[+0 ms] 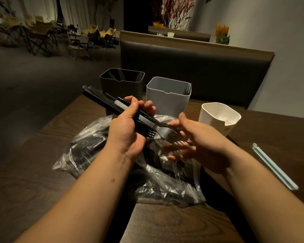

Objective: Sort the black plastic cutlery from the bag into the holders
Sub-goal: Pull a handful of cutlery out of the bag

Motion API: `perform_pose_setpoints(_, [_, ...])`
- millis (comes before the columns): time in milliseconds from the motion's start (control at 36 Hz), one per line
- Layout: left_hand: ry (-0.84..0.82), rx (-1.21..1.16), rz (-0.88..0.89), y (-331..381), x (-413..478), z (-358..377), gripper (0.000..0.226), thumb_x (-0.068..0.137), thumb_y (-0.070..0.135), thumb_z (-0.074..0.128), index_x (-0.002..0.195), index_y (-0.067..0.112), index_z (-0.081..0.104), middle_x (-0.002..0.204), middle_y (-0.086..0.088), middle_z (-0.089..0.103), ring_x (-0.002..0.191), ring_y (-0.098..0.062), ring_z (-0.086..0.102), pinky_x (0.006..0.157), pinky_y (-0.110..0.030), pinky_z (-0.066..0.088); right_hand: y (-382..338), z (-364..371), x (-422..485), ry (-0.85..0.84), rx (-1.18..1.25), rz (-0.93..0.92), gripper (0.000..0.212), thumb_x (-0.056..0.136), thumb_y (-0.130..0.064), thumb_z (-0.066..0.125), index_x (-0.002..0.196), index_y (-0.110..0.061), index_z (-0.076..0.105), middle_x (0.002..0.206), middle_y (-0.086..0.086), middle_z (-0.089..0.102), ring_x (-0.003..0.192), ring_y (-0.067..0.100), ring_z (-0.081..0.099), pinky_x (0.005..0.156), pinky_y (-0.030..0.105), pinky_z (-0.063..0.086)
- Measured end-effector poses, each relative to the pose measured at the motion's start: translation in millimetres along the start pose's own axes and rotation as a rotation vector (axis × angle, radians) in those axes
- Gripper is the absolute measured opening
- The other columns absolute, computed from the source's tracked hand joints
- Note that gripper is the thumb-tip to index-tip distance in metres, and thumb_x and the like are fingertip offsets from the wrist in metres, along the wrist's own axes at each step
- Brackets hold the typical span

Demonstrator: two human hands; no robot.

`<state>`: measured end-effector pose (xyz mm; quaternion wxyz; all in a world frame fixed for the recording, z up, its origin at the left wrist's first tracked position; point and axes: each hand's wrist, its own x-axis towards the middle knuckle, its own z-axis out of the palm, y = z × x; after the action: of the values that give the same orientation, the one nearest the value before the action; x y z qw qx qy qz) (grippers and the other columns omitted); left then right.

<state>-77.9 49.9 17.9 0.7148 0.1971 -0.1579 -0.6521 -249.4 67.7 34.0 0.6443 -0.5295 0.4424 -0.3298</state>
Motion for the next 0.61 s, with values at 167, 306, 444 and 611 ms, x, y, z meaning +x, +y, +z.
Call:
perform_pose_setpoints(167, [0.016,0.121,-0.004,-14,-10,5,0.014,0.099,0.015,0.06,0.087,0.009,0.065,0.076,-0.005,0.069,0.074,-0.016,0.071,0.078,-0.032,0.062,25,13,-8,0.123,-0.116,-0.191,0.053,0.074,-0.049,0.081,0.118,-0.025,0.066,0.109,0.005,0.072,0.1,0.025,0.071,0.085,0.043,0.06])
perform_pose_setpoints(306, [-0.051,0.162,0.008,-27,-20,7,0.008,0.098,0.006,0.06,0.1,0.014,0.061,0.071,-0.003,0.065,0.068,-0.016,0.067,0.071,-0.033,0.06,37,18,-11,0.188,-0.605,-0.281,0.039,0.082,-0.038,0.078,0.115,-0.034,0.059,0.107,-0.014,0.068,0.097,-0.004,0.064,0.081,0.019,0.051])
perform_pose_setpoints(444, [-0.11,0.228,-0.07,-34,-28,7,0.019,0.097,0.006,0.061,0.114,0.01,0.056,0.075,-0.003,0.065,0.071,-0.017,0.066,0.067,-0.03,0.059,39,16,-10,0.143,-0.535,-0.226,0.058,0.078,-0.033,0.084,0.13,-0.031,0.057,0.116,-0.014,0.07,0.109,-0.001,0.064,0.094,0.025,0.051])
perform_pose_setpoints(611, [-0.134,0.36,-0.066,-43,-32,6,0.02,0.093,0.001,0.065,0.109,0.01,0.055,0.088,-0.011,0.068,0.084,-0.023,0.072,0.076,-0.035,0.06,39,11,-11,0.074,-0.371,-0.204,0.019,0.086,-0.014,0.076,0.099,-0.025,0.068,0.074,-0.012,0.073,0.067,-0.002,0.067,0.061,0.015,0.048])
